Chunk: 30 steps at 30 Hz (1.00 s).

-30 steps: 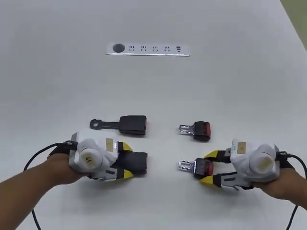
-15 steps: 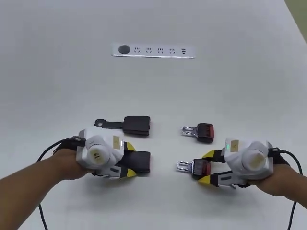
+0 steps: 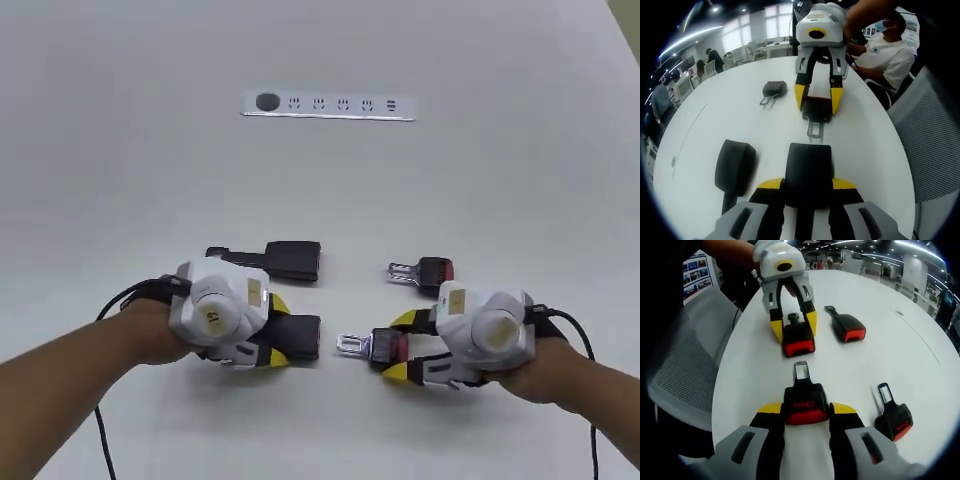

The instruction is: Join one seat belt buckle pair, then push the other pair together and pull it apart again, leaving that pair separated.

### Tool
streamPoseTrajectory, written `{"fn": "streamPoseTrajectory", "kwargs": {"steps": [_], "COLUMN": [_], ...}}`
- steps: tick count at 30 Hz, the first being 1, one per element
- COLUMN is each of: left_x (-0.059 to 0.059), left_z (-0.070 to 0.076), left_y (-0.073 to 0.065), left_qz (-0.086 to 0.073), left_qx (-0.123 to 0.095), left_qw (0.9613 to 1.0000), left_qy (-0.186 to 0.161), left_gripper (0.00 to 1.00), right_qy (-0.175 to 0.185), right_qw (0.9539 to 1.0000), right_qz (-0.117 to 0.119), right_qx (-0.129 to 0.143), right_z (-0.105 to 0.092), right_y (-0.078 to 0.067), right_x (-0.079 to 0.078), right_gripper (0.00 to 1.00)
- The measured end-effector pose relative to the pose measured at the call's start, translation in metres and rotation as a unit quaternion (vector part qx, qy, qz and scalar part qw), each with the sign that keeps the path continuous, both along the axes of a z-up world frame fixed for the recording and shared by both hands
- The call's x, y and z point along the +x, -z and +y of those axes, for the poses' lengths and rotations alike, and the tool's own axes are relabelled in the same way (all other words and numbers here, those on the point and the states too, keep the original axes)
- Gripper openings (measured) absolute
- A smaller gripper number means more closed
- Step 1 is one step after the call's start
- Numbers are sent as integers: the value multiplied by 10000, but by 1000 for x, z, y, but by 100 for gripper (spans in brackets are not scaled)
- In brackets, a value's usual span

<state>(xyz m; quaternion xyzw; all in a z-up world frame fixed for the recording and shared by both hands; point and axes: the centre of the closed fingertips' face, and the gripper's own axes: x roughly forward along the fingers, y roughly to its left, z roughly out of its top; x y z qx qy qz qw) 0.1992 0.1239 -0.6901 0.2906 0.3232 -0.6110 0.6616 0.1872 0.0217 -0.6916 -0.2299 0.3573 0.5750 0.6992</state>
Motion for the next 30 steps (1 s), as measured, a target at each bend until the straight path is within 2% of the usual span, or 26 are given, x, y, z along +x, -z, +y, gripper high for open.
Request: {"fn": "streamPoseTrajectory", "kwargs": {"steps": [3, 19, 30], "left_x": [0, -1, 1], "left_z": [1, 1, 2], "left_y": [1, 2, 4], "left_qz": [0, 8, 17], "left_qx": [10, 170, 263], "left_qw": [10000, 9994, 9991], "left_qy": [21, 294, 333], "left_gripper": [35, 35, 35], "right_qy": [-60, -167, -64], "right_qw": [9999, 9995, 9993], "right_qz": [14, 4, 54], "right_qx": [89, 286, 354], "right_z": [10, 34, 35], "right_y": [1, 0, 1], "right_x": [0, 5, 6], "right_gripper": [33, 33, 33]}}
